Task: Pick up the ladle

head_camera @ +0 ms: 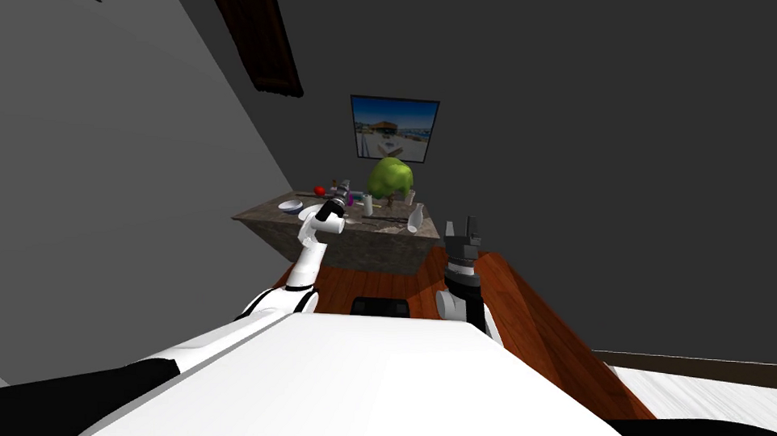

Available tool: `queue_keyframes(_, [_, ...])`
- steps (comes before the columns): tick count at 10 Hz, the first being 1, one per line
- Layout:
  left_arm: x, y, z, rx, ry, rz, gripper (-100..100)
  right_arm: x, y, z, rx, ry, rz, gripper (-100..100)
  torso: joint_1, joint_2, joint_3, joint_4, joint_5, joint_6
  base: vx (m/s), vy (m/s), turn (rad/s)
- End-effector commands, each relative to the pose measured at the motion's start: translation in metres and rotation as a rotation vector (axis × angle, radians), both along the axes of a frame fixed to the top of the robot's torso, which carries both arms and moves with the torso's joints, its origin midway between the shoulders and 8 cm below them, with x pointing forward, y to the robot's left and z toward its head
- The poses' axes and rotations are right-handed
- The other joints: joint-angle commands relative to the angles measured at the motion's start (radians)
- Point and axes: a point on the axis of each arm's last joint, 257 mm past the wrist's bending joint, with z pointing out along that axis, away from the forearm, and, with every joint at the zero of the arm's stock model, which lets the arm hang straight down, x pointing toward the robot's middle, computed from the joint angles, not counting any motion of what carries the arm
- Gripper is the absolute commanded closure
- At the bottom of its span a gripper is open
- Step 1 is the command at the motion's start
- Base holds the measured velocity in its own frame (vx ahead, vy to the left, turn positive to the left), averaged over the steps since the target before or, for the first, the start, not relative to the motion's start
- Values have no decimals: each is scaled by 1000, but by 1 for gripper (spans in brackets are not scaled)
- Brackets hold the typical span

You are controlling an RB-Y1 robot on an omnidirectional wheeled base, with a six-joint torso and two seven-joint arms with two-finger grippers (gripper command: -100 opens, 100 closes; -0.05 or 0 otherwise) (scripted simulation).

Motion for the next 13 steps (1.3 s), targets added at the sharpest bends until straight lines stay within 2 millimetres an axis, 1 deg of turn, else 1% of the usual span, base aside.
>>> queue_keyframes(1, [3, 0, -8, -3, 36, 8, -100, 0, 0, 0, 0, 0, 0, 0, 0, 0, 0, 0, 0, 0, -11, 12, -3])
queue_keyframes(2, [15, 0, -13, -13, 73, 15, -100, 0, 0, 0, 0, 0, 0, 0, -1, 0, 0, 0, 0, 0, -16, 20, 12])
queue_keyframes(3, [16, 2, -20, -14, 99, 21, -100, 0, 0, 0, 0, 0, 0, 0, -1, 0, 0, 0, 0, 0, -14, 23, -2])
queue_keyframes(4, [16, 3, -23, -15, 111, 24, -100, 0, 0, 0, 0, 0, 0, 0, 0, 0, 0, 0, 0, 0, -4, 10, -4])
queue_keyframes(5, [28, 2, -29, -27, 154, 31, -100, 0, 0, 0, 0, 0, 0, 0, -1, -1, 0, 0, 0, 0, 1, 19, 13])
queue_keyframes(6, [28, 4, -38, -28, 185, 39, -100, 0, 0, 0, 0, 0, 0, 0, -1, -1, -1, 0, 0, 0, 1, 22, 0])
queue_keyframes(7, [34, 2, -37, -41, 210, 43, -100, 0, 0, 0, 0, 0, 0, 0, 0, -1, -1, 0, 0, 0, 2, 25, 11])
queue_keyframes(9, [37, 5, -56, -43, 271, 54, -100, 0, 0, 0, 0, 0, 0, 0, 0, -1, -1, 0, 0, 0, 2, 17, 0])
queue_keyframes(10, [45, 2, -58, -57, 308, 57, -100, 0, 0, 0, 0, 0, 0, 0, -1, -1, -1, 0, 0, 0, 10, 16, 12])
queue_keyframes(11, [45, 4, -73, -57, 348, 66, -100, 0, 0, 0, 0, 0, 0, 0, -1, -2, -1, 0, 0, 0, 16, 20, 4])
queue_keyframes(12, [44, 4, -75, -58, 354, 67, -100, 0, 0, 0, 0, 0, 0, 0, 0, -2, -1, -1, 0, 0, 8, 12, 2])
queue_keyframes(13, [51, 1, -83, -71, 402, 70, -100, 0, 0, 0, 0, 0, 0, 0, -1, -2, -1, 0, 0, 0, 18, 20, 15])
